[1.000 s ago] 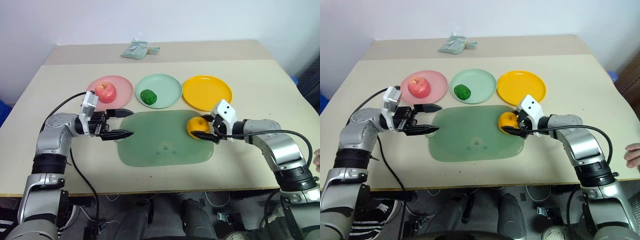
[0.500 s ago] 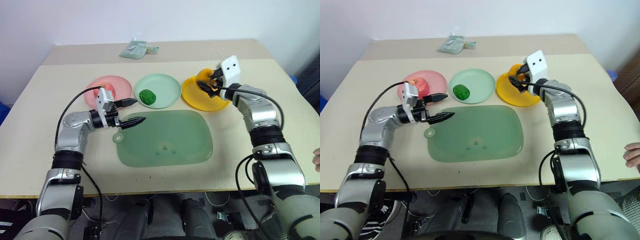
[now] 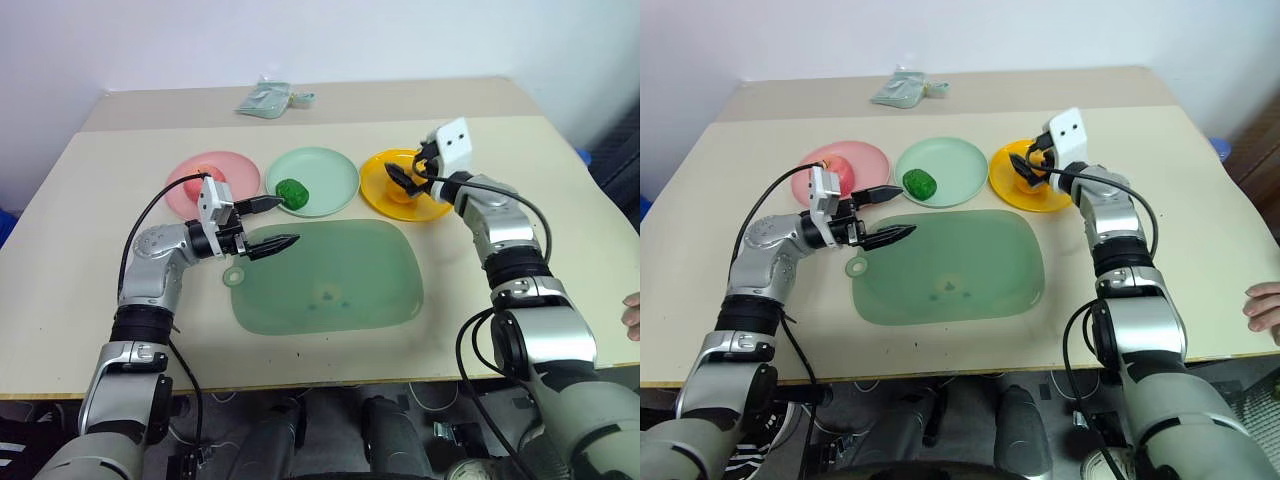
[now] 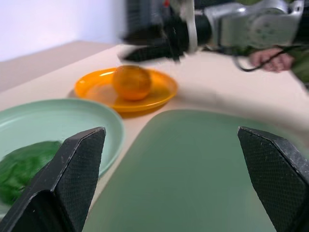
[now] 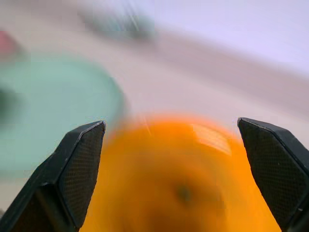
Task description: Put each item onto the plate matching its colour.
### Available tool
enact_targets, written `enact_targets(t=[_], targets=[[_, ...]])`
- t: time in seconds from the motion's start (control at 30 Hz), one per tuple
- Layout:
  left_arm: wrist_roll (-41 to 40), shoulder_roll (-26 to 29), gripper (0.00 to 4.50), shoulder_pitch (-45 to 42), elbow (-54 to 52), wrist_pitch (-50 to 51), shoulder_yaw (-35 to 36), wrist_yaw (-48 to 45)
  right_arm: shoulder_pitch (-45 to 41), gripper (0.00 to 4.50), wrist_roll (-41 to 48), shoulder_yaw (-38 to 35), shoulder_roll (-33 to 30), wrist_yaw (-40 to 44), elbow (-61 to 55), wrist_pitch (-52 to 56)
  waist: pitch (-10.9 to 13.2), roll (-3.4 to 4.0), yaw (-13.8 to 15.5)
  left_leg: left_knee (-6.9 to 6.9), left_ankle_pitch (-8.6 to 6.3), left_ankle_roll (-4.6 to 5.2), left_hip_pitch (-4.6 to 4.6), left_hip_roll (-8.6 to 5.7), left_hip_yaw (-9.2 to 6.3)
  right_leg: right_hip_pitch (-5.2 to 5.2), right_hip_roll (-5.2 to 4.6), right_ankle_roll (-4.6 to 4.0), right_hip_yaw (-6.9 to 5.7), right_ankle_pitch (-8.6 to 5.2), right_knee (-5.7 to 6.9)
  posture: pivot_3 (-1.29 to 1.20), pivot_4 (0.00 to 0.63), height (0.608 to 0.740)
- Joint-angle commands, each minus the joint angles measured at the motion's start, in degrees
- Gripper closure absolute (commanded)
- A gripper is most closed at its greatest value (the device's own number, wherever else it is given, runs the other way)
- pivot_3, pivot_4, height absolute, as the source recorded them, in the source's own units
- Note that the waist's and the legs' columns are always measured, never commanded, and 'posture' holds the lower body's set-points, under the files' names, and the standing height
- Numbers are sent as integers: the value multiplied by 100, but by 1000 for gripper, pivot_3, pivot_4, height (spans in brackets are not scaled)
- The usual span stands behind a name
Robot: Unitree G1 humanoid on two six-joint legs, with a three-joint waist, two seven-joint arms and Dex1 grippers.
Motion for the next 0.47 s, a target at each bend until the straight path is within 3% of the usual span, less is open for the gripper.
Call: enact_targets(t=[0.03,0.23,0.47], targets=[[-347,304,0,31,-141,135,172,-562,849,24,671,-7,-293,793,-2121,499,-1,1,13,0,0,0,0,0,-1,0,0,0,0,0,1,0,150,740],[-364,581,0,-150,191,181,174,-1019,1935,24,1224,106,-727,1324,-4094,1351,-2,2,23,11,0,-3,1,2,1,4,2,0,3,-1,2,0,150,740],[-366,565,0,-247,-57,430,95,-975,2633,24,1096,69,-1009,1172,-4900,1441,-2,1,35,7,-1,-2,-1,8,3,2,6,-1,6,-1,-5,0,150,740]])
